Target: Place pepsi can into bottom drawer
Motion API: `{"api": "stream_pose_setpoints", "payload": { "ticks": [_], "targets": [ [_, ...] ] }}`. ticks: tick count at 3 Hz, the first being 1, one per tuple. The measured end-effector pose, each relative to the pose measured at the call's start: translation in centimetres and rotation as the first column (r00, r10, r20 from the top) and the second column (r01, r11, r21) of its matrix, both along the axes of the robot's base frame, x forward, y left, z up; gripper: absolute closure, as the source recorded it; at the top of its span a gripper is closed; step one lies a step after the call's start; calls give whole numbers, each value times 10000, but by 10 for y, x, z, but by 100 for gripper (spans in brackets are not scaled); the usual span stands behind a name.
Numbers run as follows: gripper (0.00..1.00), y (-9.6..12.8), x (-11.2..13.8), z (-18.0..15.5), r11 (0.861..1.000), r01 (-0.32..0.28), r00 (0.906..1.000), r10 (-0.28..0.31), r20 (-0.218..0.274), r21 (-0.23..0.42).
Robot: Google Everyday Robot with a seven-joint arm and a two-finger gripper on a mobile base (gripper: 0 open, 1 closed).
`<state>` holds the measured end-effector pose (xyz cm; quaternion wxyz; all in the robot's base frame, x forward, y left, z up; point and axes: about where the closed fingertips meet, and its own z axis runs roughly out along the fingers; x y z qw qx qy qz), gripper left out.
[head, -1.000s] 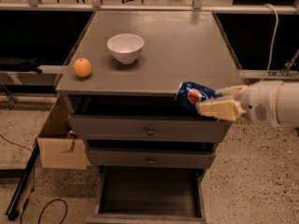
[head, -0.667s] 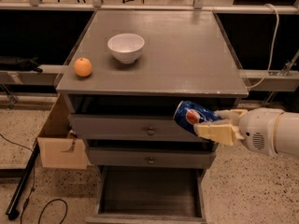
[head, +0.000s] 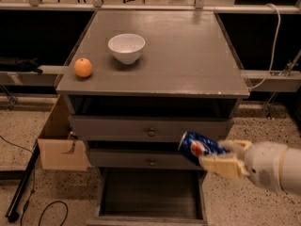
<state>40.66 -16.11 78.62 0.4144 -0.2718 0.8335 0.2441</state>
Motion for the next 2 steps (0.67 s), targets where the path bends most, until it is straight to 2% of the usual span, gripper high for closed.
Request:
{"api": "stream_pose_setpoints", "payload": {
  "ticks": [1, 2],
  "targets": [
    [100, -25, -46, -62, 9991, 99, 9994, -85, -335, 407],
    [100, -25, -46, -62, 9991, 98, 9994, -85, -336, 407]
  ]
}}
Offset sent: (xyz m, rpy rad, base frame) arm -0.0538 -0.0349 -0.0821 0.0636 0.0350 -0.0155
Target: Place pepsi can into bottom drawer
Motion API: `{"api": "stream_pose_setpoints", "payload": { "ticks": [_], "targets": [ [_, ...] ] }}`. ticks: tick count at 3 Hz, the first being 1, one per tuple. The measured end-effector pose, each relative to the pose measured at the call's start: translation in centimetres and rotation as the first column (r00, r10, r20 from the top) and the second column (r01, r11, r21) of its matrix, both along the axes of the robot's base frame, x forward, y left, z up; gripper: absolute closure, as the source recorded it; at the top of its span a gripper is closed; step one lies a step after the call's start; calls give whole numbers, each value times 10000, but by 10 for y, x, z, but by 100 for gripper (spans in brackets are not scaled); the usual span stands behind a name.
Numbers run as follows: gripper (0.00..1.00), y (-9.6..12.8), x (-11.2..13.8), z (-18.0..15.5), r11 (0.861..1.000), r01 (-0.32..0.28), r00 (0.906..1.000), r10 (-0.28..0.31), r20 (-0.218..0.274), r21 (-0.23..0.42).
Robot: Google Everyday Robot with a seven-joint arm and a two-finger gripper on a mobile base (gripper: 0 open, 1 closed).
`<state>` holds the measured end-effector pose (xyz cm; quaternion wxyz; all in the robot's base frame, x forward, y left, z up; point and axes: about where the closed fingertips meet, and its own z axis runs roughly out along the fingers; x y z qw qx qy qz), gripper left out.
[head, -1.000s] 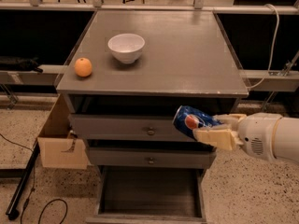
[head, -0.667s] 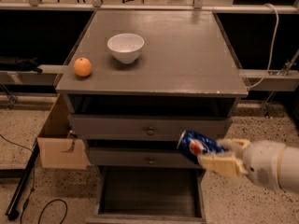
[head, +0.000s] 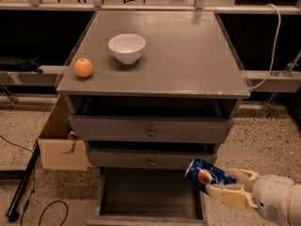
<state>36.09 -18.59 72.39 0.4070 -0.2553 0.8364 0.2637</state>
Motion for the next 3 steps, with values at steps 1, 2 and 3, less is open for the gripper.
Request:
{"api": "stream_pose_setpoints", "payload": {
  "ticks": [1, 2, 3],
  "targets": [
    [100, 12, 7, -17, 10000, -38, 10000, 38, -84, -34],
    [100, 22, 19, -35, 10000, -29, 10000, 29, -79, 10],
    [100, 40, 59, -68, 10000, -12, 9998, 10, -211, -71]
  ]
}}
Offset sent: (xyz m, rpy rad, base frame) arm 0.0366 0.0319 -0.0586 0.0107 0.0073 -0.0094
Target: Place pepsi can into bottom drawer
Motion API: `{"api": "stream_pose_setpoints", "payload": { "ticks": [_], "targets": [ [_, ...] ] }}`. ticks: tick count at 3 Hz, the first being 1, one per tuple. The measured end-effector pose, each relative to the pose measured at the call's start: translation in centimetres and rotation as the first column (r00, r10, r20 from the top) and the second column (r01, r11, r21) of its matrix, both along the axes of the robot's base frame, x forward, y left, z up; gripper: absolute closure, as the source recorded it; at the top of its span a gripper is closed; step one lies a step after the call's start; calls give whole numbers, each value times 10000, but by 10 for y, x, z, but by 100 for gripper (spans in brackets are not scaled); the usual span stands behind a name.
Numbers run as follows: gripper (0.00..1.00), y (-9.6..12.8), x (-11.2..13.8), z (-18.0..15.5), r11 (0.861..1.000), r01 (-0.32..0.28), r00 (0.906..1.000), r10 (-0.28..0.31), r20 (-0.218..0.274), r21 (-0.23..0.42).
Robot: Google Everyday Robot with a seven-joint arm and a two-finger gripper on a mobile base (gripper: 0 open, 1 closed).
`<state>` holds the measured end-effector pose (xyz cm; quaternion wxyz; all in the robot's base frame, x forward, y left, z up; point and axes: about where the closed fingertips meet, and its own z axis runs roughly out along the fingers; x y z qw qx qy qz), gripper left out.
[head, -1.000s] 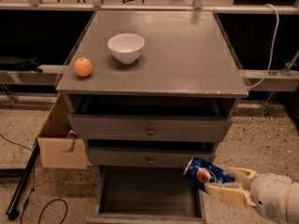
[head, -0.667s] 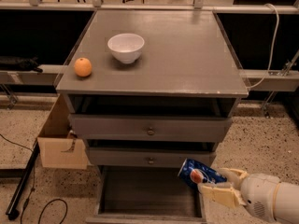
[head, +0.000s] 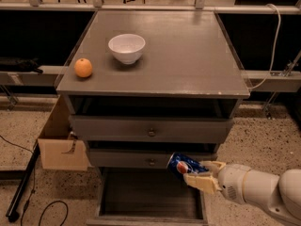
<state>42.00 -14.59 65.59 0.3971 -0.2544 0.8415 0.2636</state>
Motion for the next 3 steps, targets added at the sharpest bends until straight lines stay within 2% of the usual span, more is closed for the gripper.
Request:
{"api": "stream_pose_setpoints", "payload": {
  "ticks": [1, 2, 3],
  "targets": [
    [100, 0, 0, 0, 10000, 0, 10000, 0, 0, 0],
    [100, 3, 10, -18, 9998, 186, 9991, -189, -390, -81],
    [100, 4, 31, -53, 9980, 608, 9918, -625, -1115, -189]
  ]
}}
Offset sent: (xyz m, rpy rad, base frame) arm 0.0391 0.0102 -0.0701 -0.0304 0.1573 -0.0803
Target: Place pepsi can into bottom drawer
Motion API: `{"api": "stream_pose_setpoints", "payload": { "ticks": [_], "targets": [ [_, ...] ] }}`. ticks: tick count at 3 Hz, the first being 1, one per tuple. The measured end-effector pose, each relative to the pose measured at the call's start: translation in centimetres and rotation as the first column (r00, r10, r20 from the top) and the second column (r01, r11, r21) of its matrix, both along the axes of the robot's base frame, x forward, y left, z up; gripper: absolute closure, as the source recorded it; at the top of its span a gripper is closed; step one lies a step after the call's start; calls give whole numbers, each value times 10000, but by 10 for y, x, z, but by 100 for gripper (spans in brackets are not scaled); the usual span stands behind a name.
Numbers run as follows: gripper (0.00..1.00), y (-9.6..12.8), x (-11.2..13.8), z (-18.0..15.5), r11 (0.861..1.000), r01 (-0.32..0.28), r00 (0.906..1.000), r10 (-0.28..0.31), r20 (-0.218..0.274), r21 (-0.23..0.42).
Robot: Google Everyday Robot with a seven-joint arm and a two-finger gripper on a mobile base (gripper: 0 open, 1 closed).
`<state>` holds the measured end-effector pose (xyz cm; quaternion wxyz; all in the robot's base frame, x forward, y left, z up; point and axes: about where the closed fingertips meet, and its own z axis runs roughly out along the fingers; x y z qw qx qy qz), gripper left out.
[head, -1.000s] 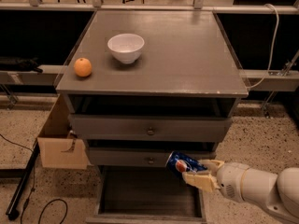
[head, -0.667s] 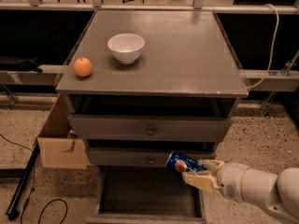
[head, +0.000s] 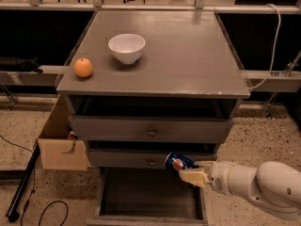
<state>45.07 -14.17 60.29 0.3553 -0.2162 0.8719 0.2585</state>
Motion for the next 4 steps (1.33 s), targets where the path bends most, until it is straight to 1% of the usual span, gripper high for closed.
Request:
{"api": "stream_pose_setpoints", "payload": {
  "ticks": [1, 2, 3, 4],
  "targets": [
    [100, -6, 16, -27, 9994, 337, 9989, -337, -330, -19],
    [100, -11, 29, -49, 9997, -21, 9999, 17, 168, 245],
    [100, -20, 45, -67, 9972, -725, 9894, 699, 1274, 155],
    [100, -21, 52, -77, 9947, -1024, 9801, 996, 1715, 73]
  ]
}}
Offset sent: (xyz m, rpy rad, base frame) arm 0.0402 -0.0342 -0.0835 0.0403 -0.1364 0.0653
